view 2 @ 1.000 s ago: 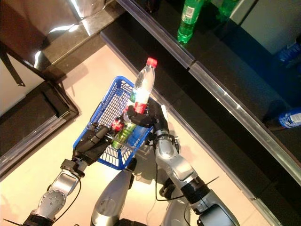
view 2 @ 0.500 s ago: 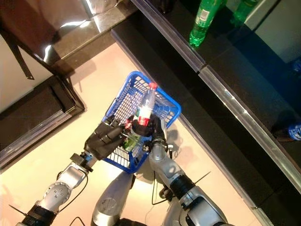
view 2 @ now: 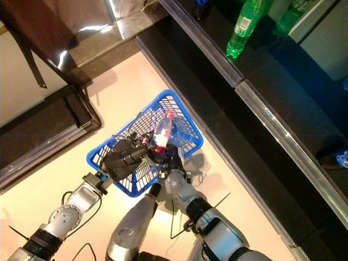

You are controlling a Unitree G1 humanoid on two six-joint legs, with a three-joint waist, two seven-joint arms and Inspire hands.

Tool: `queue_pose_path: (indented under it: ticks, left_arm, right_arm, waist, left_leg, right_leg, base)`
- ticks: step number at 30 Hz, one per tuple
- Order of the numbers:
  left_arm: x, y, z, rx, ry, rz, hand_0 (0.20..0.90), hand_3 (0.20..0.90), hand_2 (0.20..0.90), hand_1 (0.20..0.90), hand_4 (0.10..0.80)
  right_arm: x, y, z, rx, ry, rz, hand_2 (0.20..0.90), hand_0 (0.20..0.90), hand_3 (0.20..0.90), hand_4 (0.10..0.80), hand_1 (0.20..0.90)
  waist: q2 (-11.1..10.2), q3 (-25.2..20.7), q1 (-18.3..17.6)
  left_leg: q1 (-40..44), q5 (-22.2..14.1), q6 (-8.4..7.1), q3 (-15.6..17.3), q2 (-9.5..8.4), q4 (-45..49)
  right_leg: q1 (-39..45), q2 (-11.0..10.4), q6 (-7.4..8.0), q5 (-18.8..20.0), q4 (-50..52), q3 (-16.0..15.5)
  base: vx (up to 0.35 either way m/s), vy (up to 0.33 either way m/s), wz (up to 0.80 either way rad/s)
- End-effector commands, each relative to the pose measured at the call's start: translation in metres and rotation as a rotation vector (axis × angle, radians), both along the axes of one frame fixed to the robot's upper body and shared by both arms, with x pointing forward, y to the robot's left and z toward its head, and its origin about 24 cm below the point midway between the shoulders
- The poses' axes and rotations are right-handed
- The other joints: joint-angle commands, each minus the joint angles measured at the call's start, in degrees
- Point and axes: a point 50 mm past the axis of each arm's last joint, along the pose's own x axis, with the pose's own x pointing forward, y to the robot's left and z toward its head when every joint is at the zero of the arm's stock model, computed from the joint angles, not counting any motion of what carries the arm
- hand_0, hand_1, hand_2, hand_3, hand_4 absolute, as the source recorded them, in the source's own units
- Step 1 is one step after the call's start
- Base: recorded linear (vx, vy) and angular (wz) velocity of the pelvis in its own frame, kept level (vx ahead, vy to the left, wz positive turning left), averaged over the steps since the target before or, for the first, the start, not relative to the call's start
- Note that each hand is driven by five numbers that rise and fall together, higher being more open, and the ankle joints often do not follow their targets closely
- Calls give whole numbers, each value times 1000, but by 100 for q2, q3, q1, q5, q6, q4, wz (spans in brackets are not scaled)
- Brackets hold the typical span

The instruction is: Pick up the drink and place into the basket.

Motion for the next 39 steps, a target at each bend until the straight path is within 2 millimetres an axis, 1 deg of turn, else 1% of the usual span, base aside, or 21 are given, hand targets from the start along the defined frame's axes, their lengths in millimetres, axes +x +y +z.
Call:
queue_pose_path:
  ticks: [1, 3, 5, 7, 10, 11, 12, 13, 16, 20, 26, 29, 32, 35, 39]
  left_arm:
    - [-85, -95, 210, -674, -1026, -766, 300, 200, 300, 300, 100]
    - [-87, -98, 211, -679, -1023, -778, 300, 200, 300, 300, 100]
    - [-89, -100, 214, -680, -1022, -784, 300, 200, 300, 300, 100]
    - [-91, -101, 214, -682, -1016, -790, 300, 200, 300, 300, 100]
    - [-92, -103, 216, -679, -1015, -791, 300, 200, 300, 300, 100]
    - [-93, -103, 217, -677, -1015, -786, 300, 200, 300, 300, 100]
    - [-92, -104, 217, -677, -1011, -779, 300, 200, 300, 300, 100]
    - [-90, -104, 217, -676, -1004, -769, 300, 200, 300, 300, 100]
    - [-88, -104, 217, -675, -990, -747, 300, 200, 300, 300, 100]
    - [-81, -101, 215, -690, -945, -711, 300, 200, 300, 300, 100]
    - [-78, -91, 209, -692, -971, -661, 300, 200, 300, 300, 100]
    - [-76, -86, 206, -696, -987, -622, 300, 200, 300, 300, 100]
    - [-74, -77, 203, -704, -1008, -563, 300, 200, 300, 300, 100]
    - [-72, -66, 199, -708, -1035, -491, 300, 200, 300, 300, 100]
    - [-69, -48, 193, -704, -1071, -364, 300, 200, 300, 300, 100]
  right_arm:
    - [21, 57, 49, 93, -100, 172, 300, 300, 200, 100, 300]
    - [20, 54, 40, 68, -57, 191, 300, 300, 200, 100, 300]
    - [20, 52, 35, 107, -26, 169, 300, 300, 200, 100, 300]
    - [23, 48, 35, 142, -19, 146, 300, 300, 200, 100, 300]
    - [31, 41, 40, 180, -37, 109, 300, 300, 200, 100, 300]
    - [33, 40, 44, 195, -53, 96, 509, 509, 444, 344, 509]
    - [36, 38, 47, 200, -68, 87, 613, 613, 565, 465, 613]
    - [37, 38, 49, 209, -79, 83, 900, 900, 900, 800, 900]
    - [40, 35, 54, 235, -96, 72, 900, 900, 900, 800, 900]
    - [45, 32, 66, 309, -145, 59, 900, 900, 900, 800, 900]
    - [45, 26, 84, 387, -243, 31, 900, 900, 900, 800, 900]
    - [38, 27, 92, 412, -292, 21, 900, 900, 900, 800, 900]
    - [30, 21, 96, 440, -345, -5, 900, 900, 900, 800, 900]
    - [22, 7, 97, 452, -396, -46, 900, 900, 900, 800, 900]
    - [4, -17, 97, 458, -483, -78, 900, 900, 900, 800, 900]
  waist:
    - [616, -139, 132]
    - [622, -139, 169]
    - [615, -139, 195]
    - [619, -139, 220]
    - [615, -139, 250]
    - [612, -139, 252]
    - [607, -139, 248]
    - [596, -139, 242]
    - [575, -139, 230]
    - [517, -139, 197]
    - [427, -139, 132]
    - [376, -139, 52]
    - [334, -139, -60]
    - [280, -139, -177]
    - [171, -140, -357]
  left_leg:
    - [-136, 176, 170, -426, -428, -7]
    - [-169, 185, 179, -449, -449, -11]
    - [-184, 202, 185, -460, -450, -29]
    - [-195, 205, 196, -477, -460, -28]
    - [-212, 212, 198, -487, -473, -21]
    - [-222, 216, 199, -487, -478, -12]
    - [-221, 220, 199, -486, -475, -16]
    - [-205, 220, 199, -485, -469, -25]
    - [-203, 210, 198, -478, -461, -12]
    - [-167, 197, 194, -448, -425, -22]
    - [-169, 158, 209, -327, -358, -14]
    - [-178, 129, 218, -251, -328, 7]
    - [-154, 117, 225, -187, -284, -15]
    - [-83, 112, 235, -135, -233, -76]
    - [72, 128, 229, -42, -139, -218]
  right_leg:
    - [296, 108, 27, 123, 323, -62]
    - [263, 92, 35, 130, 334, -85]
    - [240, 84, 52, 146, 331, -111]
    - [217, 68, 53, 144, 365, -125]
    - [181, 43, 61, 150, 412, -141]
    - [160, 36, 69, 158, 432, -137]
    - [149, 36, 71, 160, 442, -132]
    - [152, 39, 71, 164, 444, -127]
    - [141, 34, 75, 166, 465, -117]
    - [145, 35, 84, 164, 478, -100]
    - [100, 4, 94, 168, 527, -109]
    - [69, 0, 95, 170, 545, -83]
    - [61, 18, 104, 176, 520, -33]
    - [98, 65, 112, 196, 442, 41]
    - [197, 172, 142, 252, 287, 136]
  base:
    - [0, 0, 0]
    - [4, -10, 4]
    - [5, -18, 8]
    - [17, -12, 6]
    - [16, -3, 9]
    - [10, 1, 8]
    - [13, 5, 3]
    - [0, 0, 0]
    - [0, 0, 0]
    - [0, 0, 0]
    - [0, 0, 0]
    - [-7, -2, -1]
    - [0, 0, 0]
    - [-23, 2, -8]
    - [-45, -4, -21]
